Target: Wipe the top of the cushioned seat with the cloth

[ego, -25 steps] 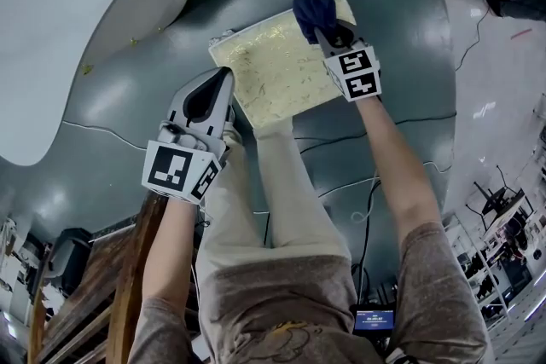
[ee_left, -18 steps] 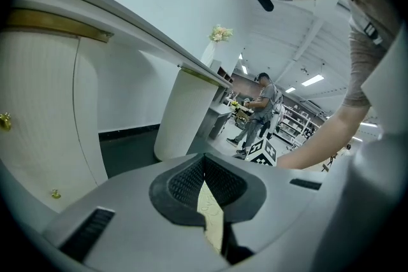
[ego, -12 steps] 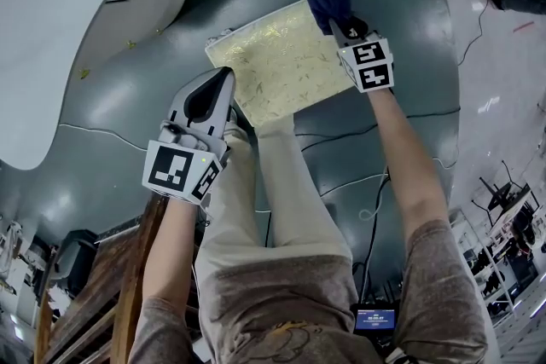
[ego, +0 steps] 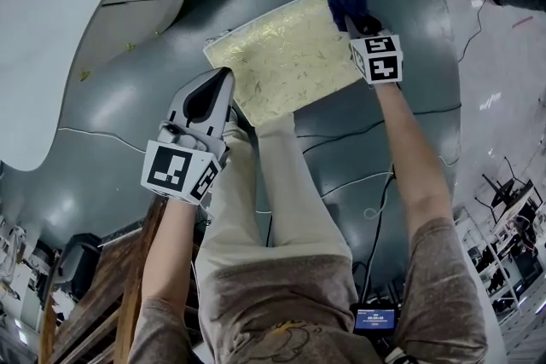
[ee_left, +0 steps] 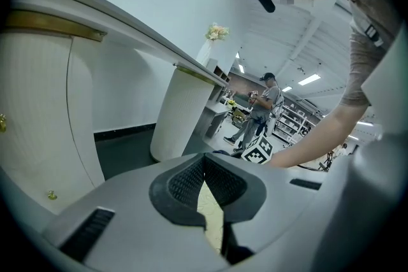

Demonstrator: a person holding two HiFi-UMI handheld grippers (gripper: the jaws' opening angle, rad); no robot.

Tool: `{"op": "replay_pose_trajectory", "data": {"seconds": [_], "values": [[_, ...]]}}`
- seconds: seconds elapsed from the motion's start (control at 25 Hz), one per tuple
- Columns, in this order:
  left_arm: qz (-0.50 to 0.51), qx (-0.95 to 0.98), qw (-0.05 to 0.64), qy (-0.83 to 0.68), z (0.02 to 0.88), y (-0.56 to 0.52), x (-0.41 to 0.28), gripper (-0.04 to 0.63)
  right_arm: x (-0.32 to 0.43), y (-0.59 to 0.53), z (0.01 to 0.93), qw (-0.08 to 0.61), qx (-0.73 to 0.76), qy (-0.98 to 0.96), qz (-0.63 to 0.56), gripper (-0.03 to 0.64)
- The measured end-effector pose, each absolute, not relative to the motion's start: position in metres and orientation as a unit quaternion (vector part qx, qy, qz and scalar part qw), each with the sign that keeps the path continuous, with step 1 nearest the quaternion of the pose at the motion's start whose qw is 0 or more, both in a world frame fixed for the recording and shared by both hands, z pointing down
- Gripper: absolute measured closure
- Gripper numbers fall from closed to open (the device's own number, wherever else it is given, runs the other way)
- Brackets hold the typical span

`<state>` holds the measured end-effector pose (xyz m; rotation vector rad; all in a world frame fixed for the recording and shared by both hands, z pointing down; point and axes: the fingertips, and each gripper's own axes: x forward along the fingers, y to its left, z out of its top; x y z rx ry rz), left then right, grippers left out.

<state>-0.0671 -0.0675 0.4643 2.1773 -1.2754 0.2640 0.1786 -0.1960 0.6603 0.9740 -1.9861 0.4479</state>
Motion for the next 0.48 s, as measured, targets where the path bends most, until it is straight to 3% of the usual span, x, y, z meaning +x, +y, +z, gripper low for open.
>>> {"op": "replay_pose_trajectory", "data": {"seconds": [0.48], "values": [[0.1,0.835,0.286,-0.459,0.453,-0.058,-0.064,0.58,0.186,-0.194,0.612,0.393,0.414,-0.804,0.167,0.526]]}}
